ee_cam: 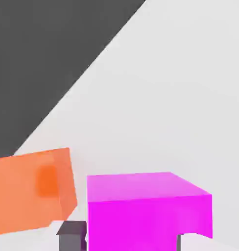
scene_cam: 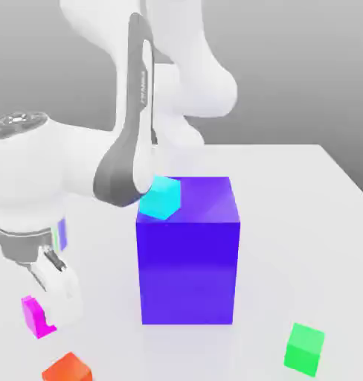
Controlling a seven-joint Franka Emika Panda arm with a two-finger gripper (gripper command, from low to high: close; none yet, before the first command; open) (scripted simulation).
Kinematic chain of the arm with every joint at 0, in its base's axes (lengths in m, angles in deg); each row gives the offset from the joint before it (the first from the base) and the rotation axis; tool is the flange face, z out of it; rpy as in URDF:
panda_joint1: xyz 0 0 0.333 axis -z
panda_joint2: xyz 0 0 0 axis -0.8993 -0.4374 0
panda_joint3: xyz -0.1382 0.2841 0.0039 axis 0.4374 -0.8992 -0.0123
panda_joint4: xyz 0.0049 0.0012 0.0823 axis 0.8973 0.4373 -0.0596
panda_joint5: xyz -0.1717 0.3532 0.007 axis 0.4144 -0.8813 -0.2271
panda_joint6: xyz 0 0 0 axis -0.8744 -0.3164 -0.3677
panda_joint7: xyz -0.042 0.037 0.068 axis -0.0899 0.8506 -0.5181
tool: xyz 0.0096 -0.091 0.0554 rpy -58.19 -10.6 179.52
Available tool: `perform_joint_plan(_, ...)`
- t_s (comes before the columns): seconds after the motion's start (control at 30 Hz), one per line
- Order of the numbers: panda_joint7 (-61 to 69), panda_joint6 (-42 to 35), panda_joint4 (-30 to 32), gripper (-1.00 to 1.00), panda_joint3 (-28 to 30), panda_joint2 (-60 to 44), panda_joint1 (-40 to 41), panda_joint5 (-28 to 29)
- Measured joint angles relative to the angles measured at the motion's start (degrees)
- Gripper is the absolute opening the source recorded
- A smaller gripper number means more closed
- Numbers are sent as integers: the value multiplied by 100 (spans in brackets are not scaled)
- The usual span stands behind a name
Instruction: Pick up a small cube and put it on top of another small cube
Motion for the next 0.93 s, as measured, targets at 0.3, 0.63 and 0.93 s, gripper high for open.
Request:
perform_joint_plan(0.3,-128,-513,-17,-100,-1176,145,-1276,244)
perform_joint_plan(0.63,-353,-43,-11,100,-1459,-569,-2243,1035)
perform_joint_plan(0.93,-196,-311,12,100,-1571,-261,-2172,818)
